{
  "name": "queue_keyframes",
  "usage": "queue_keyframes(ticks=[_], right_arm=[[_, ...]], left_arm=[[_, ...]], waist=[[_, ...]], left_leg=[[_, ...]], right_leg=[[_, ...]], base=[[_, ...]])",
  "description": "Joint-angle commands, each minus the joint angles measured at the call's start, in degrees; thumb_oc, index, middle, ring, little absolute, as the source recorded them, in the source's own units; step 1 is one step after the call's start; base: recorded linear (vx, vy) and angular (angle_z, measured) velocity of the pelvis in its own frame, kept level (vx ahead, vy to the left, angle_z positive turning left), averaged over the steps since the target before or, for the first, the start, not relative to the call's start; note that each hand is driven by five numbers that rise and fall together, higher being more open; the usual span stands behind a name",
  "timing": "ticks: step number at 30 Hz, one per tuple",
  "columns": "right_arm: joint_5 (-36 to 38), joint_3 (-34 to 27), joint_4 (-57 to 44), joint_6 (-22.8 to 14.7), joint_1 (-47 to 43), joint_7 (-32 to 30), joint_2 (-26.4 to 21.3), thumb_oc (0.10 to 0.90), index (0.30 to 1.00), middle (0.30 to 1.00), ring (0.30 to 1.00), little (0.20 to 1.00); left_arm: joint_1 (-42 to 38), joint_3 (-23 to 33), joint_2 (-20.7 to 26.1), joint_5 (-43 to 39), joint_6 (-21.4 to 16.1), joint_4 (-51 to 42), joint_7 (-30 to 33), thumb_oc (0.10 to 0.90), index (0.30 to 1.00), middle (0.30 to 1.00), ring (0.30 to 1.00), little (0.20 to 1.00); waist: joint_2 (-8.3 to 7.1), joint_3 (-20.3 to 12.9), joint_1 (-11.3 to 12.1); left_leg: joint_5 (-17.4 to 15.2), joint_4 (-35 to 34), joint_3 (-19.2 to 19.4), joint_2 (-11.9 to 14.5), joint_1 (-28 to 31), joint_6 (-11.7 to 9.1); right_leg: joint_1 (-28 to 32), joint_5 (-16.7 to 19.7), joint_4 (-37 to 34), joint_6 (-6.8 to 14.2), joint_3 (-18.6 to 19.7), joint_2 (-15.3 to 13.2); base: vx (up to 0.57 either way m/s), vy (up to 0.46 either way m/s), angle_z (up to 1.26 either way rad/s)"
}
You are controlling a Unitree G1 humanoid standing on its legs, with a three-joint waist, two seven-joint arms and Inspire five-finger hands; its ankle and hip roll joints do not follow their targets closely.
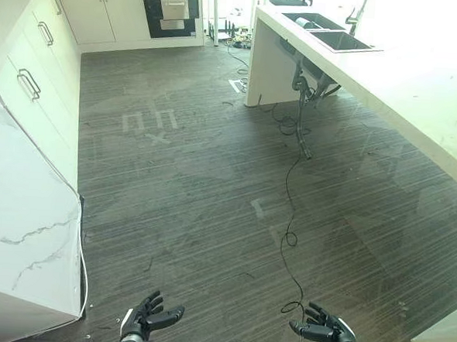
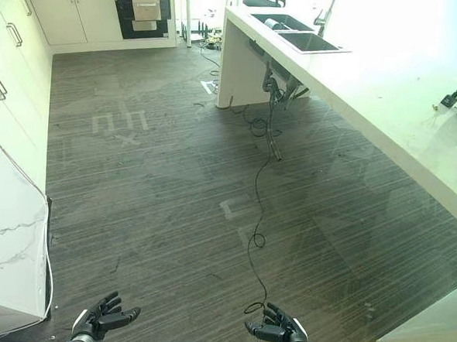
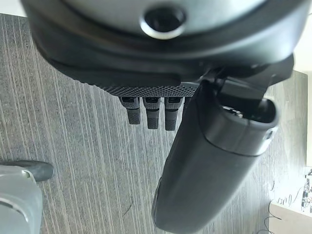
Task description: Place the dishes in the dishwasher.
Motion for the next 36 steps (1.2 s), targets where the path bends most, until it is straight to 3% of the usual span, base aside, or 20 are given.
queue_keyframes(ticks=[1, 16, 30, 32, 34, 36], right_arm=[[-0.19, -1.46, -0.74, -4.09, -2.85, 0.93, -2.63, 0.8, 0.9, 0.9, 0.9, 0.9], [-0.57, -0.7, -5.64, -5.19, -2.0, -0.45, -2.43, 0.8, 0.9, 0.9, 0.9, 0.9], [-1.62, -1.08, -18.12, -7.01, 1.43, -0.93, -2.88, 0.8, 0.9, 0.9, 0.9, 0.9], [-2.16, -1.28, -19.95, -7.57, 1.82, -0.88, -3.62, 0.8, 0.9, 0.9, 0.9, 0.9], [-1.46, -1.6, -22.52, -8.25, 1.58, -0.71, -5.72, 0.8, 0.9, 0.9, 0.9, 0.9], [-0.95, -1.74, -23.03, -8.88, 1.28, -0.81, -6.61, 0.8, 0.9, 0.9, 0.9, 0.9]], left_arm=[[-2.17, -0.49, 2.09, 0.41, -5.79, -1.82, -1.19, 0.8, 0.9, 0.9, 0.9, 0.9], [-1.69, 0.7, 1.72, -2.28, -6.19, -3.76, -1.09, 0.8, 0.9, 0.9, 0.9, 0.9], [0.92, 2.82, 1.47, -5.09, -5.87, -10.68, 0.89, 0.8, 0.9, 0.9, 0.9, 0.9], [1.17, 2.66, 1.22, -5.26, -6.44, -10.91, 0.85, 0.8, 0.9, 0.9, 0.9, 0.9], [0.78, 2.02, 1.12, -4.93, -7.63, -11.35, -0.07, 0.8, 0.9, 0.9, 0.9, 0.9], [0.56, 2.06, 1.24, -5.27, -7.56, -11.87, -0.32, 0.8, 0.9, 0.9, 0.9, 0.9]], waist=[[1.02, -1.13, 0.79], [0.99, -0.92, 0.64], [1.57, 0.86, -0.49], [1.53, 1.63, -0.71], [-1.16, 4.4, 0.39], [-1.18, 6.0, 1.0]], left_leg=[[-7.68, 1.21, 3.97, 6.26, 3.11, -5.68], [-7.61, 1.21, 3.7, 6.23, 3.21, -5.77], [-6.24, 1.21, 2.71, 6.9, 3.1, -6.55], [-4.65, 1.21, 2.93, 6.43, 3.75, -6.93], [3.7, 1.89, 2.08, 2.74, 3.99, -7.95], [5.94, 5.73, 1.24, 3.15, -0.19, -8.63]], right_leg=[[-1.31, -4.89, 2.81, 4.64, -1.57, -2.34], [-1.09, -5.11, 2.81, 4.28, -1.72, -2.15], [-1.56, -5.69, 2.81, 2.61, -0.89, -0.5], [-1.65, -5.69, 2.81, 1.86, -0.41, -0.16], [-1.53, -5.2, 2.81, 0.38, 2.05, -1.95], [-1.3, -4.95, 2.81, -0.08, 2.4, -1.47]], base=[[0.0, 0.0, 0.0], [0.0, 0.0, 0.0], [0.03, -0.1, 0.04], [0.07, -0.155, 0.02], [0.07, -0.177, -0.02], [0.03, -0.07, -0.06]])
